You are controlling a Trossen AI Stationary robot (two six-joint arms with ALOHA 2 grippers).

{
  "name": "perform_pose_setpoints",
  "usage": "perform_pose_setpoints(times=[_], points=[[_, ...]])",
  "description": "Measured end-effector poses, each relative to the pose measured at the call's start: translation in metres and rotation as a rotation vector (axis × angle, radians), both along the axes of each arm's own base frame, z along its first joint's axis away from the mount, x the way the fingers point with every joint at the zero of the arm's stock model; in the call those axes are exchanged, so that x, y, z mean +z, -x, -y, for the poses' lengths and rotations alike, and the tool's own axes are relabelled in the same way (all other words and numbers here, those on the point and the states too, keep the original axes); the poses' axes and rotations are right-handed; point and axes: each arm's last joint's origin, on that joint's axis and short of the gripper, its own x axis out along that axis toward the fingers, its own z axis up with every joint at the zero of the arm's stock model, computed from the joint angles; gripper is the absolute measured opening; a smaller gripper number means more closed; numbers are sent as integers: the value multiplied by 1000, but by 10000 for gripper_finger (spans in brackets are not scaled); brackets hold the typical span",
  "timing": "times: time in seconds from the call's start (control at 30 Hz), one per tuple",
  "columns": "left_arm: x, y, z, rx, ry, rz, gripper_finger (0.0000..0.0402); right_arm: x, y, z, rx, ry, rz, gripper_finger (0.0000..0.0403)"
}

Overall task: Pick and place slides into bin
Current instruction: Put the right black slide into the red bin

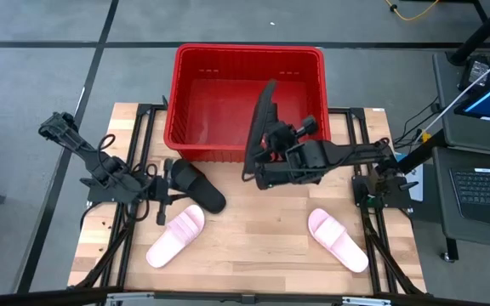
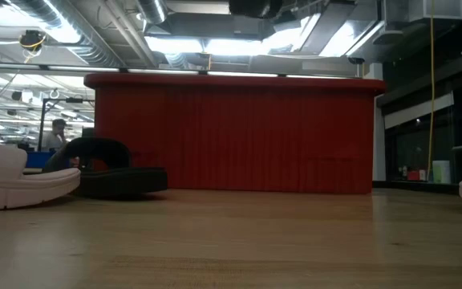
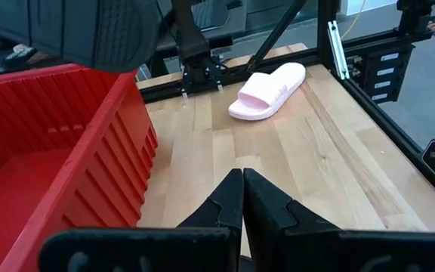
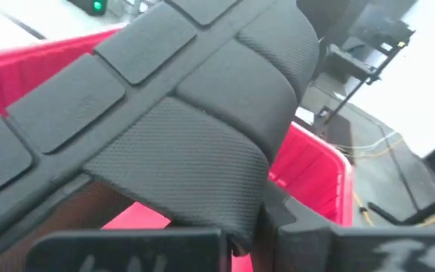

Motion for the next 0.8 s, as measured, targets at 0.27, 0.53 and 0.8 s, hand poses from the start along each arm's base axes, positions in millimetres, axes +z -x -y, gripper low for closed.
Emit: perform_pose_setpoints(times=[0.27,0.53,0.8], points=[[3,3,-3,9,9,19,4,2,2,48,-30,-103,-163,18],[4,3,-6,134,-26,52,4,9,14,100,-30,-146,-392,18],[6,4,-11,290,-69,93,4,9,26,149,-58,-152,-604,18]])
